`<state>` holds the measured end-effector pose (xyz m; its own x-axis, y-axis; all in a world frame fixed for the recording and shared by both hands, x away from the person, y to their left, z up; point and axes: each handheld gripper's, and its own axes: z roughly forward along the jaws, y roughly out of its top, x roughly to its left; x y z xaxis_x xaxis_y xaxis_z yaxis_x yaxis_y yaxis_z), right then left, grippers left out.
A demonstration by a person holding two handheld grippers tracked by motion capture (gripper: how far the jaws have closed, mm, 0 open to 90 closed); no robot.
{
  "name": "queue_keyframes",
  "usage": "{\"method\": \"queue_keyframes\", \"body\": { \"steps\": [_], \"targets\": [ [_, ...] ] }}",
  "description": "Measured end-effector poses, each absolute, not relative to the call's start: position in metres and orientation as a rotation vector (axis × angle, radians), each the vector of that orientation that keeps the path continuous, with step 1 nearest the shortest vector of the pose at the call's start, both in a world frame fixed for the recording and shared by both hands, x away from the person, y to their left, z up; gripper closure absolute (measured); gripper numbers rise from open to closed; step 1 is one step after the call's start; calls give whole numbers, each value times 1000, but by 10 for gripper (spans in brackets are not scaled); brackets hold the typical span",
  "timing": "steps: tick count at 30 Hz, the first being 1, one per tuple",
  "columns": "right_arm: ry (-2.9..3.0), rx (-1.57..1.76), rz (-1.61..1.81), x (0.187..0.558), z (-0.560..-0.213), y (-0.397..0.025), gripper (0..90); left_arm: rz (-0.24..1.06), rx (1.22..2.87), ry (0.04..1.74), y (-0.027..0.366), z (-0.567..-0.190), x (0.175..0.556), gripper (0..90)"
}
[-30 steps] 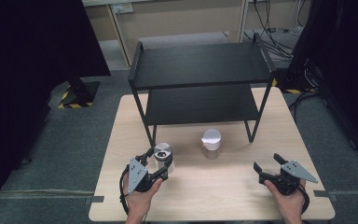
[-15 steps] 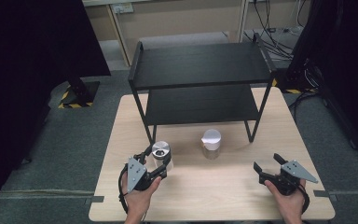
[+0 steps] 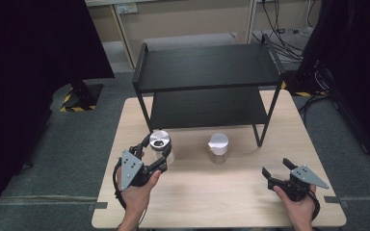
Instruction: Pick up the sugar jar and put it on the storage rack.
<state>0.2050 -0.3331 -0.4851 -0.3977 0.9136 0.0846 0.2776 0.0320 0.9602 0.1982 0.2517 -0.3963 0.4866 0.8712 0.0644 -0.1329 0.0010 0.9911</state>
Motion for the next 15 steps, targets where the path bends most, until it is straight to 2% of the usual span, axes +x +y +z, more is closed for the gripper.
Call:
{"method": "queue_keyframes", "body": {
  "steps": [15],
  "targets": [
    [1721, 1216, 1395, 205, -486, -334, 91, 911, 1313, 721, 242, -348, 216, 347]
  ]
}}
